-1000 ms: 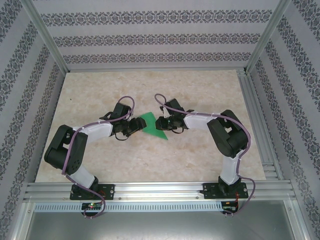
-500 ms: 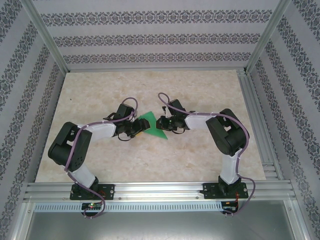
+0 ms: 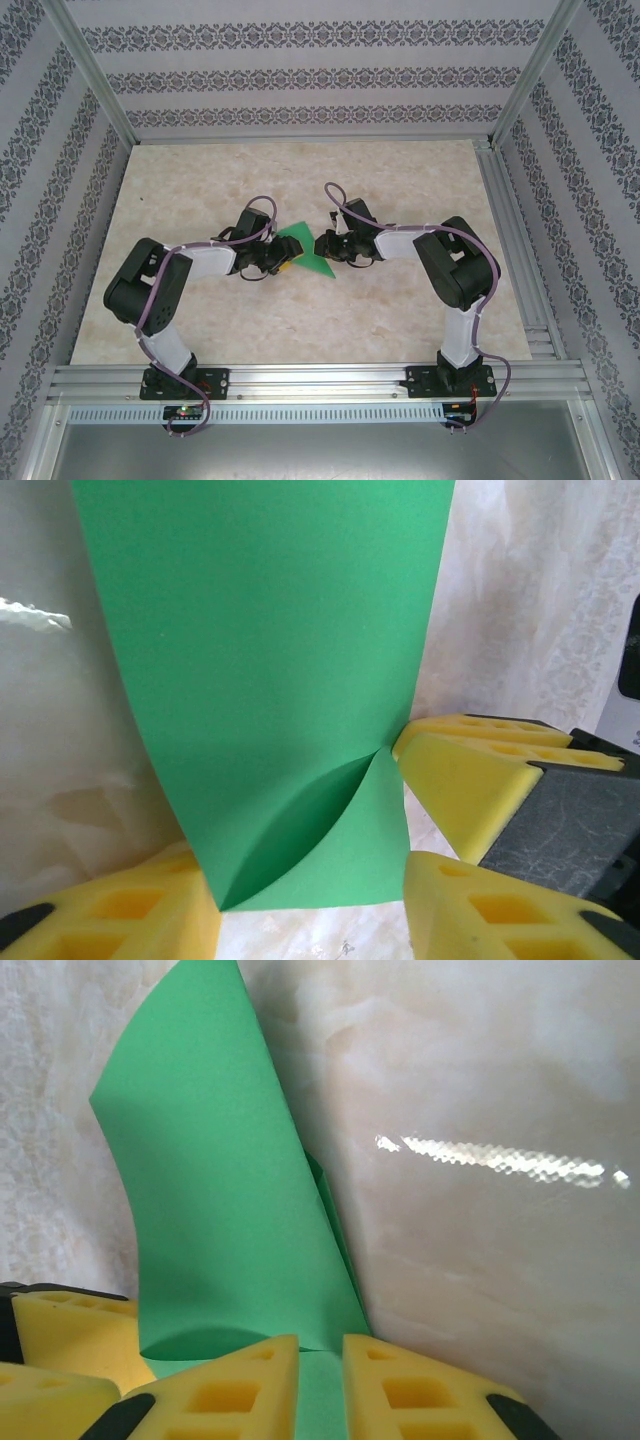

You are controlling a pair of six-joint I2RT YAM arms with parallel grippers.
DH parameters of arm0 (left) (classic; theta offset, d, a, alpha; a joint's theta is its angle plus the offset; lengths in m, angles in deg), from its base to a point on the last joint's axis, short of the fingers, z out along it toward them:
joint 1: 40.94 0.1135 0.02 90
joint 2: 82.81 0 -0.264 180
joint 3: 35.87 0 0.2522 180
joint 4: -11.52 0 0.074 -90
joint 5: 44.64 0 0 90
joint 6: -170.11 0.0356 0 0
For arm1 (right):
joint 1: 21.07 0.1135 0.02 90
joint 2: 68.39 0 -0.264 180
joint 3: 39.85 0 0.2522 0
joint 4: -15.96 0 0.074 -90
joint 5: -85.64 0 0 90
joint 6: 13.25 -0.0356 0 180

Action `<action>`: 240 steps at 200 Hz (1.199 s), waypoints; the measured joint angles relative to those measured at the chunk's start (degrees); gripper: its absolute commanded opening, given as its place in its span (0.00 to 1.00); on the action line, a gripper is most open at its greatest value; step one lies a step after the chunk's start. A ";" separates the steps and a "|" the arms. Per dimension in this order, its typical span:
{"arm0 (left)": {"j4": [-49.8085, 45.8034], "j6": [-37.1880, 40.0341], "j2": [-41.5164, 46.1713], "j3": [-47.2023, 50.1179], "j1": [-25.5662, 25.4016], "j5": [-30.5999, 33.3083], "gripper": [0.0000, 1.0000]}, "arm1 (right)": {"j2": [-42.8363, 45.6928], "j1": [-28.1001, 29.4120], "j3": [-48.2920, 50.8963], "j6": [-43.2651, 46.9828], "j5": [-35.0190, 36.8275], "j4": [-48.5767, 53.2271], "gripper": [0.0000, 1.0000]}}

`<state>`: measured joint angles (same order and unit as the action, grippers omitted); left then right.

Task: Fold a paper plane with a square sheet of paper (pick it up from the middle)
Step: Fold the wing for the fifth time at the center of the table.

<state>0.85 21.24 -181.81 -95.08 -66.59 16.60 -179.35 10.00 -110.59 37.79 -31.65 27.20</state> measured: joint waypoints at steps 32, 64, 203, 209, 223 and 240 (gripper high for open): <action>1.16 -0.96 -0.85 0.00 0.00 -0.59 0.35 | 0.00 -0.11 0.15 -0.07 -0.26 -0.33 0.21; 1.46 -1.55 -1.05 0.00 0.00 -0.33 0.19 | 0.02 -0.11 0.52 0.33 -0.96 -1.31 0.26; -2.75 -3.02 -0.44 -1.97 -0.74 2.49 0.06 | 14.23 6.51 13.77 26.05 11.54 -15.67 0.45; -3.23 -3.17 -0.07 -1.97 -0.74 2.49 0.07 | 14.21 7.30 14.34 27.52 12.17 -16.50 0.45; -4.24 -3.39 0.96 -1.97 -0.74 2.49 0.07 | 14.21 8.44 15.74 30.82 13.44 -18.75 0.44; -5.09 -3.48 2.29 -1.97 -0.74 2.47 0.07 | 14.19 9.84 17.31 35.06 15.23 -21.20 0.43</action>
<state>-4.24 17.76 -179.51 -97.05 -67.33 19.07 -165.16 19.83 -93.27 72.85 -16.42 5.99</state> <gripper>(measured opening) 0.070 0.435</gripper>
